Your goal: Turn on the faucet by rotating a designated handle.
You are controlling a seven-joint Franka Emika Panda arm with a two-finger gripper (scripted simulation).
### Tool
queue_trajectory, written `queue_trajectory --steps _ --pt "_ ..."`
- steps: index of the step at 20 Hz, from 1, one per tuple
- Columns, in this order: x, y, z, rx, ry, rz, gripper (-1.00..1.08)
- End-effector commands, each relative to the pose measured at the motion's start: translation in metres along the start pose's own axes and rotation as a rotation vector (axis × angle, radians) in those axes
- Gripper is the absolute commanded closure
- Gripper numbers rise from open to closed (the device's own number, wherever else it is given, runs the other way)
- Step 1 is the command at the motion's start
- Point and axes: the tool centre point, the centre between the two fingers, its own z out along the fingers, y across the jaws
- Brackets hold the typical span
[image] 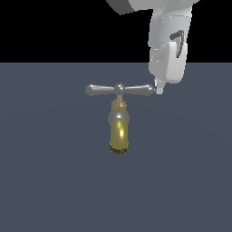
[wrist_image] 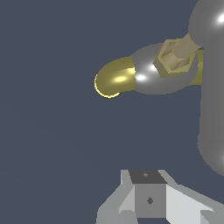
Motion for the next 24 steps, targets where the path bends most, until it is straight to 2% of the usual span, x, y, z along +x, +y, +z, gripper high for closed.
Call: queue_trajectory --steps 1,9,18,24 --pt "0.003 0.006 0.006 -0.001 0.001 -0.035 1.08" --pt "0.009 0.017 0.018 -0.001 0.002 -0.104 1.08" --pt "0.01 0.019 0.019 0.0 0.002 -0.115 1.08" --pt "0.01 0.035 0.019 0.0 0.002 -0.115 1.08"
